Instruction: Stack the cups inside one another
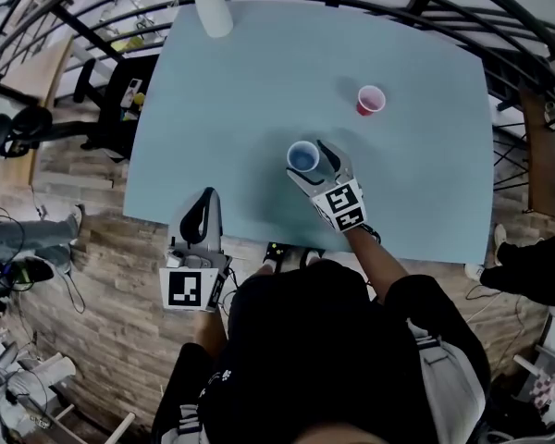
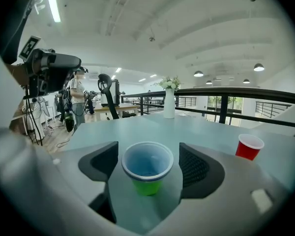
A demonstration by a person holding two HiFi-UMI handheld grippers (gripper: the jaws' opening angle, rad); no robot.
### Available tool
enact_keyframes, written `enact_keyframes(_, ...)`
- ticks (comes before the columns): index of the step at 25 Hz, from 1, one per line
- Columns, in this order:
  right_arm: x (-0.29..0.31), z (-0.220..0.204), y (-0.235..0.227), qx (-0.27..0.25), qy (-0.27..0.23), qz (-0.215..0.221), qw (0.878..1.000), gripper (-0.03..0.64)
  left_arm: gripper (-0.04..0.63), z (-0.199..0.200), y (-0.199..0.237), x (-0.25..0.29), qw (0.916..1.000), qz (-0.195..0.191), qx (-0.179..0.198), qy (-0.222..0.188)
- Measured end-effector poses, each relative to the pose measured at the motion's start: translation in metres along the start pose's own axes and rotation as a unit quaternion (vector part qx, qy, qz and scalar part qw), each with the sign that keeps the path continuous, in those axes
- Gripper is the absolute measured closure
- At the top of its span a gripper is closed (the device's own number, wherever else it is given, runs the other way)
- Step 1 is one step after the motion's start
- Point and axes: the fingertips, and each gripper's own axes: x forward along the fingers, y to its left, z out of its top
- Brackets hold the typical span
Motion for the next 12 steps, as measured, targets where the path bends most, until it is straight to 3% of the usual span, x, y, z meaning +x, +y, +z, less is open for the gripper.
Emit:
enact_keyframes(6, -0.028, 0.028, 0.001, 0.026, -0.047, -0.017, 0.998, 0.239, 0.603, 0.007, -0.011, 0.01, 0.9992, -0.038, 0.002, 0.005)
enact_keyframes(12, -0.073, 0.051, -0.035, 0.036, -0.09, -0.087, 0.991, 0.307, 0.603, 0.011, -0.035, 0.051, 0.9939, -0.108, -0.003, -0.022)
